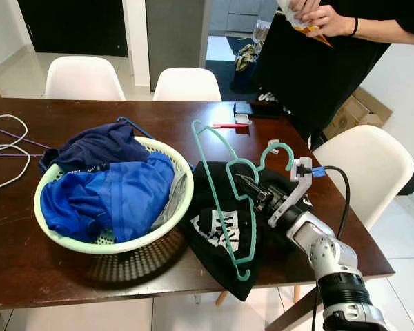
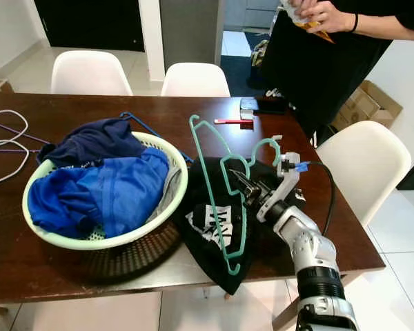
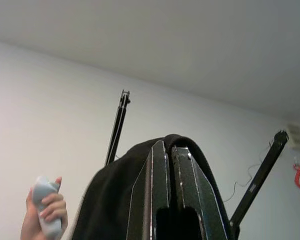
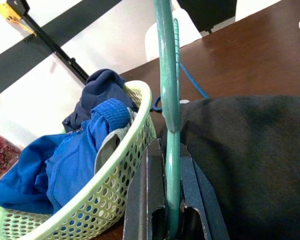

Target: Hang hanger

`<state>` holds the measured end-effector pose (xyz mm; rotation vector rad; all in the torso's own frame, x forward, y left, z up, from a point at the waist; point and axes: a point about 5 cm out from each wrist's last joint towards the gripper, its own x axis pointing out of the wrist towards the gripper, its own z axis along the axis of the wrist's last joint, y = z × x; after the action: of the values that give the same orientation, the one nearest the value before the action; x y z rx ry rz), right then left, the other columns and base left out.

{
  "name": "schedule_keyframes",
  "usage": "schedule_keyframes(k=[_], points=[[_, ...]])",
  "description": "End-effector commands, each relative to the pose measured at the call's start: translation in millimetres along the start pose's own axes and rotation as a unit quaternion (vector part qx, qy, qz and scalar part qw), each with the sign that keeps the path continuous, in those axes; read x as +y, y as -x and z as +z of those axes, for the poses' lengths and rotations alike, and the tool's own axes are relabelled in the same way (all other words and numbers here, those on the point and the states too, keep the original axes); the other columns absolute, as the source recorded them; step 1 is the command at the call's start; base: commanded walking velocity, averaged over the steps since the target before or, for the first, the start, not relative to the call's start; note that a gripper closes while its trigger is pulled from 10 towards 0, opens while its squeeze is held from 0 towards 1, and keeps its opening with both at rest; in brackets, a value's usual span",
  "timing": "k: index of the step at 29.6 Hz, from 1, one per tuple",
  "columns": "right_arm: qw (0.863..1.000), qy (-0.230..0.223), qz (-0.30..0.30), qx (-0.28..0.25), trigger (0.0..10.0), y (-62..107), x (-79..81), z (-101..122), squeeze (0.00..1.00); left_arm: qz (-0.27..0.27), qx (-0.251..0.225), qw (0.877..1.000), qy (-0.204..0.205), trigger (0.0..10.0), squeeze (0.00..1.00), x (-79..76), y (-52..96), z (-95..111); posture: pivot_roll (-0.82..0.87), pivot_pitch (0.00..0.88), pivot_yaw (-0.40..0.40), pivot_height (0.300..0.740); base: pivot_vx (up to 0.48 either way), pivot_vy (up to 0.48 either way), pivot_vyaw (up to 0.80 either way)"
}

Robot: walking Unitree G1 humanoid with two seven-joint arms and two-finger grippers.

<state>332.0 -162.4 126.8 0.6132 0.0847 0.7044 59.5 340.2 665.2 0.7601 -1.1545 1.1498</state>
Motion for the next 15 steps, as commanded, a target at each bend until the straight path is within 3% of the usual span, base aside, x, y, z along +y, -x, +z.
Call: schedule_keyframes(k=[1,3,4,5,7,8,9,10,11,12,13,14,15], points=[[1.0,0.0,-0.001,-0.004,10.0,0.3,-1.9,1,0.0,-0.011,-0.02,1.0,-0.006,10.0,0.0,-9.4,-2.3,12,0.23,0.0,-0.051,0.74,0.0,0.0,0.0],[1.0,-0.001,-0.002,-0.004,10.0,-0.9,-1.6,0,0.0,-0.025,-0.021,0.999,-0.004,10.0,0.0,-17.9,-1.4,11,0.23,0.0,-0.051,0.74,0.0,0.0,0.0],[1.0,-0.001,-0.002,-0.005,10.0,-1.3,-1.3,1,0.0,-0.053,-0.012,0.999,0.006,10.0,0.0,-30.2,1.9,4,0.22,0.0,-0.045,0.74,0.0,0.0,0.0],[1.0,-0.001,-0.002,-0.005,10.0,-1.3,-1.3,1,0.0,-0.053,-0.012,0.999,0.006,10.0,0.0,-30.2,1.9,4,0.22,0.0,-0.045,0.74,0.0,0.0,0.0],[1.0,0.0,-0.002,-0.007,10.0,-1.6,-0.7,1,0.0,-0.109,0.002,0.994,0.032,10.0,0.0,-53.5,9.5,-10,0.21,0.0,-0.043,0.74,0.0,0.0,0.0],[1.0,0.0,-0.002,-0.007,10.0,-1.6,-0.7,1,0.0,-0.109,0.002,0.994,0.032,10.0,0.0,-53.5,9.5,-10,0.21,0.0,-0.043,0.74,0.0,0.0,0.0],[1.0,0.0,-0.003,-0.008,10.0,-1.3,-0.6,1,0.0,-0.174,0.019,0.983,0.06,10.0,0.0,-78.0,19.3,-22,0.2,0.0,-0.042,0.74,0.0,0.0,0.0],[1.0,0.0,-0.003,-0.008,10.0,-1.3,-0.6,1,0.0,-0.174,0.019,0.983,0.06,10.0,0.0,-78.0,19.3,-22,0.2,0.0,-0.042,0.74,0.0,0.0,0.0],[1.0,0.001,-0.003,-0.009,10.0,-0.9,-0.5,1,0.0,-0.264,0.039,0.957,0.111,10.0,0.0,-113.0,36.0,-34,0.2,0.0,-0.044,0.74,0.0,0.0,0.0],[1.0,0.001,-0.003,-0.009,10.0,-0.9,-0.5,1,0.0,-0.264,0.039,0.957,0.111,10.0,0.0,-113.0,36.0,-34,0.2,0.0,-0.044,0.74,0.0,0.0,0.0],[1.0,0.002,-0.004,-0.01,10.0,-0.7,-0.4,1,0.0,-0.338,0.045,0.927,0.158,10.0,0.0,-143.4,53.9,-40,0.19,0.0,-0.043,0.74,0.0,0.0,0.0],[1.0,0.002,-0.004,-0.01,10.0,-0.7,-0.4,1,0.0,-0.338,0.045,0.927,0.158,10.0,0.0,-143.4,53.9,-40,0.19,0.0,-0.043,0.74,0.0,0.0,0.0],[1.0,0.003,-0.004,-0.01,10.0,-0.5,-0.3,2,0.0,-0.399,0.048,0.892,0.208,10.0,0.0,-170.3,71.8,-42,0.18,0.0,-0.044,0.74,0.0,0.0,0.0]])
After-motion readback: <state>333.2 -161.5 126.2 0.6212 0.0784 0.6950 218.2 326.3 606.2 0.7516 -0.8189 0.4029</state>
